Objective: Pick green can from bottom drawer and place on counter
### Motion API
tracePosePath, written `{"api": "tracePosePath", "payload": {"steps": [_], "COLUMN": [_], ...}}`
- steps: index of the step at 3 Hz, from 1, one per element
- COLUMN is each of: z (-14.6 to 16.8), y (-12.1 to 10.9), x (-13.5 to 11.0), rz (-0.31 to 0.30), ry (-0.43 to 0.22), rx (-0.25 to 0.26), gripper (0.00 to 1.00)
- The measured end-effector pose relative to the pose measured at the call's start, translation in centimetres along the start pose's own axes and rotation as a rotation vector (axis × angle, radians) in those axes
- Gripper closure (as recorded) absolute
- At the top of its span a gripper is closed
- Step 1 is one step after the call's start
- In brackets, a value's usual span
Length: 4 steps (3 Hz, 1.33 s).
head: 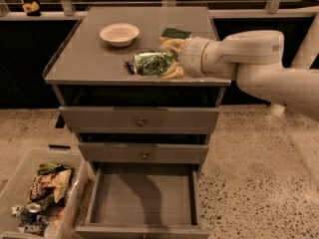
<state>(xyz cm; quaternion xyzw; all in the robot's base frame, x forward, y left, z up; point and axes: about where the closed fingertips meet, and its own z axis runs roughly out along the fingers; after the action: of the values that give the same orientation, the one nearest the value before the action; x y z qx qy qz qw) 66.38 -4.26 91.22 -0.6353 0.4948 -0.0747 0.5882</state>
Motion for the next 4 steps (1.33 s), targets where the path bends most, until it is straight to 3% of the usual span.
{"api": "tracePosePath", "payload": {"steps": [1,2,3,4], "z": [3.4,3.4,3.2,3.1], "y": [-4.9,-4.9,-4.5,-3.6], "x": [6.3,6.2,8.0,9.7], "rz": [-0.008,-0.008,0.032,0.061], "ry": [0.055,0.054,0.063,0.11], "rx": [-0.002,-0.001,-0.004,-0.053], "gripper": [1.0,1.0,1.0,1.0]}}
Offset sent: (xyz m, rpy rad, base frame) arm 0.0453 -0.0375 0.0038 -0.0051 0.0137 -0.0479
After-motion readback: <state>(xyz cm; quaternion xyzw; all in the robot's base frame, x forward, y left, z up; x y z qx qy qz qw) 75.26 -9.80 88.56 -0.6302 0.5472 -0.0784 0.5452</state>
